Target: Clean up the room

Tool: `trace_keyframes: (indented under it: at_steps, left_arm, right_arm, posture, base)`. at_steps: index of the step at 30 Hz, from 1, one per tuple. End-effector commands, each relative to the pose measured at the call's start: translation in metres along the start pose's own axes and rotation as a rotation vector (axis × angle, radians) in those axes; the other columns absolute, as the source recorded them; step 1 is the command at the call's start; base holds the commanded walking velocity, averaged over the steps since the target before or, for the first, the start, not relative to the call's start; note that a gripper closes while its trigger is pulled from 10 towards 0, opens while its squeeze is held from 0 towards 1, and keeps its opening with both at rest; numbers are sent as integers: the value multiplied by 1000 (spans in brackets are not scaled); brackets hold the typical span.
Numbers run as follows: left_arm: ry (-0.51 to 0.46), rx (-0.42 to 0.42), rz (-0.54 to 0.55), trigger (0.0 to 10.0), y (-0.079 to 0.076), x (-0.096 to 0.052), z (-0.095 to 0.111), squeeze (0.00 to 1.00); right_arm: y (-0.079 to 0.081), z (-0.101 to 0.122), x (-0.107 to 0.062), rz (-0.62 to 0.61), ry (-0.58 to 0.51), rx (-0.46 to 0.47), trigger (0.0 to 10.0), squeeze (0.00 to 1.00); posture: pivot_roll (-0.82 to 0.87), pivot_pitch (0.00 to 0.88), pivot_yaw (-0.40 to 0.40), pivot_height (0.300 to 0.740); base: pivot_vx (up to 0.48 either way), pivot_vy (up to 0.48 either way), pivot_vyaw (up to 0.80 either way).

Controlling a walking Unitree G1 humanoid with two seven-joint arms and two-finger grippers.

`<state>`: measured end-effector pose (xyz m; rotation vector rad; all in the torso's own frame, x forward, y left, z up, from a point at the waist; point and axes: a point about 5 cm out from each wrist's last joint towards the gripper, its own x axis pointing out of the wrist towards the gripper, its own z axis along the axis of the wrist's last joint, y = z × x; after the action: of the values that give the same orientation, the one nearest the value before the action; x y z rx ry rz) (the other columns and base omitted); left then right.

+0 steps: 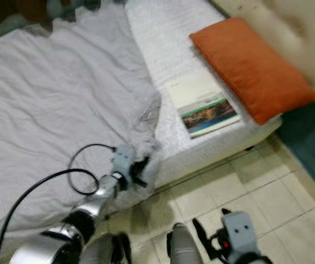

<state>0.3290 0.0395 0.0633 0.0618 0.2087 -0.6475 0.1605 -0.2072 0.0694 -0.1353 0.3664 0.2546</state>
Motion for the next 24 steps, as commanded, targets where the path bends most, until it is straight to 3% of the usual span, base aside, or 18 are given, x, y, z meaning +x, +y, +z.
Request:
trace_keyframes:
  at_steps: [1, 3, 5, 6, 7, 9, 16, 24]
  left_arm:
    - [59, -14, -11, 10000, -3, -6, -17, 0]
    - [73, -14, -34, 10000, -11, -6, -21, 0]
    - [123, 20, -104, 10000, -29, -6, -32, 0]
    - [123, 20, -104, 10000, -29, -6, -32, 0]
    - [177, 56, -165, 10000, -43, -7, -42, 0]
    - [204, 86, -188, 10000, -49, -8, -47, 0]
    - [365, 179, -372, 10000, -91, -20, -78, 0]
    - [429, 224, -384, 10000, -101, -30, -95, 0]
  right_arm:
    - [8, -7, -3, 21, 26, 20, 10000, 0]
    - [9, -6, -3, 22, 22, 20, 10000, 0]
    - [11, -2, -3, 33, 11, 16, 10000, 0]
    - [11, -2, -3, 33, 11, 16, 10000, 0]
    - [13, -2, -3, 40, 10, 14, 10000, 0]
    - [13, -2, -3, 43, 12, 14, 10000, 0]
    - [15, -3, -2, 53, 14, 13, 10000, 0]
    - [16, -2, -1, 61, 13, 9, 10000, 0]
  posture:
    - [-421, 297, 76, 740]
    - [-424, 294, 77, 740]
    - [-427, 296, 77, 740]
    - [-427, 296, 77, 740]
    - [-427, 298, 77, 740]
    - [-426, 298, 77, 740]
    - [-424, 292, 77, 740]
    - [-423, 294, 76, 740]
  base:
    - [0, -435, 0]
    - [0, -439, 0]
    - [0, -435, 0]
    - [0, -435, 0]
    - [0, 0, 0]
    - [0, 0, 0]
    - [0, 0, 0]
    - [0, 0, 0]
